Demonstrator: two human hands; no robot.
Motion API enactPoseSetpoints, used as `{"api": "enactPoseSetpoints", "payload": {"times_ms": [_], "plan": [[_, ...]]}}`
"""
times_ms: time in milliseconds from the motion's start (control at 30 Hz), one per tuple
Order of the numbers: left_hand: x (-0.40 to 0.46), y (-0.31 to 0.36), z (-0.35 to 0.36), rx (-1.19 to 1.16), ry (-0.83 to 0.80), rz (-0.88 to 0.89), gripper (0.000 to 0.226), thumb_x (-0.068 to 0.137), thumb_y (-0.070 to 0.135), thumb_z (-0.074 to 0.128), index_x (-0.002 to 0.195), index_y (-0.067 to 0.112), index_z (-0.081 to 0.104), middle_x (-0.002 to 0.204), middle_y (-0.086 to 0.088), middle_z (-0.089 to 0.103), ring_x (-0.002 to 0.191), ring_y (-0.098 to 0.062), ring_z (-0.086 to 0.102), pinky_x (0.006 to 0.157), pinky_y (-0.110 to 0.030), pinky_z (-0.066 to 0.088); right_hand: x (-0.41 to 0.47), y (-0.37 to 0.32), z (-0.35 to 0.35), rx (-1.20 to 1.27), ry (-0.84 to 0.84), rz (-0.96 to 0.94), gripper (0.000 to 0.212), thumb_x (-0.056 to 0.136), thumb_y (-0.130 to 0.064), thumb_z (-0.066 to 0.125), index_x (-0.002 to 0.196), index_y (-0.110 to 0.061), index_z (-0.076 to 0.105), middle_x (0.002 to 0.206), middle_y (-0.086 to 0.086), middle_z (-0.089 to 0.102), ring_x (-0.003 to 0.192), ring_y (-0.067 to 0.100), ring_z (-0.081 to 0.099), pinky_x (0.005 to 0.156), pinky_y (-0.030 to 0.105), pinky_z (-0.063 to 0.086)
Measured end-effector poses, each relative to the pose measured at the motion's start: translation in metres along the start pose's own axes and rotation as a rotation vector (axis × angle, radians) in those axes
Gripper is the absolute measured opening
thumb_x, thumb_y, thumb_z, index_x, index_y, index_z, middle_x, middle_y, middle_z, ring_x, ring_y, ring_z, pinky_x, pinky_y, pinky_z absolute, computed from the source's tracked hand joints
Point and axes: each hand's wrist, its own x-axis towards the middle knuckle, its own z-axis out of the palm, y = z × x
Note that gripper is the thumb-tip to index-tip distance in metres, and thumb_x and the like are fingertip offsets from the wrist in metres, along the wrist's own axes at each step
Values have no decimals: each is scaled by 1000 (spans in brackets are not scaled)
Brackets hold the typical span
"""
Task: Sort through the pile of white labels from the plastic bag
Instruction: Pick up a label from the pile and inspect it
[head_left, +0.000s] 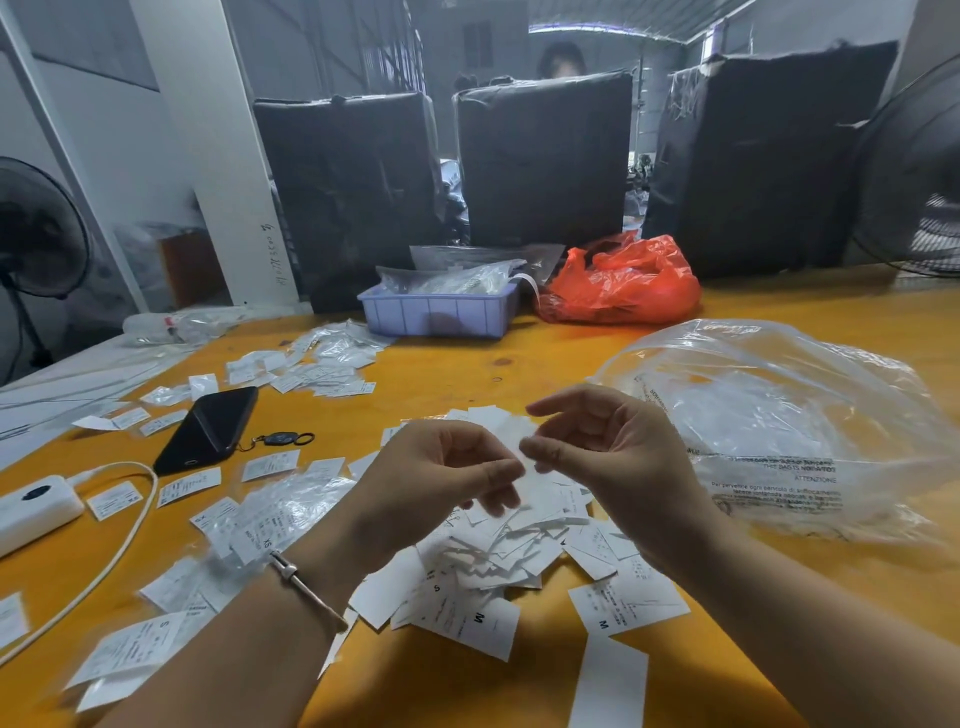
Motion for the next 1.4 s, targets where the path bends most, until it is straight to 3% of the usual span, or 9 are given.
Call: {"api": "enactPoseSetpoints", "payload": {"times_ms": [100, 200, 367, 600, 833, 933, 1100, 1267, 1400], "plan": [[1, -3, -7, -84, 180, -35, 17, 83, 14, 74, 77, 0, 69, 66, -11, 71, 54, -9, 64, 51, -14, 47, 2, 8, -2, -403, 0, -66, 24, 85, -22, 70, 108, -24, 65, 94, -7, 70, 85, 4, 64, 74, 23, 53], [2, -5, -11, -96, 303, -57, 18, 80, 14, 77, 72, 2, 66, 59, -8, 68, 49, -7, 61, 48, -12, 45, 2, 18, 0, -794, -217, -132, 42, 88, -25, 67, 127, -32, 56, 125, -15, 59, 112, -1, 50, 95, 25, 44], [3, -6, -9, -108, 332, -47, 25, 84, 17, 73, 74, -6, 67, 62, -14, 69, 48, -10, 60, 48, -12, 44, 5, 32, 5, -982, -438, -127, 37, 92, -40, 58, 129, -36, 57, 146, -14, 41, 136, 9, 28, 109, 35, 28], [2, -5, -9, -148, 321, -138, 5, 82, 19, 76, 83, 16, 78, 83, -3, 75, 64, 1, 60, 67, -22, 46, 6, 32, 3, -904, -265, -256, 13, 88, -26, 67, 96, -22, 77, 115, -6, 67, 112, 15, 51, 87, 32, 45], [5, 1, -18, -555, 281, -262, 18, 85, -8, 61, 75, 7, 62, 68, -8, 68, 57, -15, 63, 57, -23, 53, 6, 19, -4, -759, -229, -260, 7, 74, -22, 80, 75, -17, 76, 97, -6, 70, 99, 15, 57, 76, 36, 52], [4, 1, -20, -696, 227, -278, 23, 73, -11, 65, 78, 8, 53, 74, -13, 72, 64, -21, 71, 58, -29, 59, 7, 13, -7, -529, -215, -150, 7, 73, -18, 80, 76, -13, 75, 93, -6, 72, 93, 12, 62, 74, 26, 52], [4, 0, -24, -861, 131, -289, 47, 64, -8, 68, 110, 1, 64, 92, -20, 73, 82, -28, 74, 70, -42, 62, 11, 1, -17, 22, -87, 174, 11, 82, -3, 68, 74, -7, 63, 76, 6, 73, 72, 15, 69, 61, 25, 54], [4, -3, -22, -627, 74, -276, 30, 68, 2, 69, 96, 8, 78, 79, -3, 68, 71, -11, 66, 72, -28, 54, 10, -8, -21, 246, -24, 266, 18, 82, -2, 66, 70, -14, 59, 77, 18, 72, 71, 29, 71, 48, 21, 49], [3, -1, -21, -607, 32, -268, 15, 66, 1, 71, 75, 12, 75, 81, -7, 71, 67, -14, 67, 65, -25, 56, 11, -8, -21, 229, -3, 252, 25, 77, 0, 71, 65, -20, 63, 79, 17, 72, 72, 31, 67, 50, 21, 49]]}}
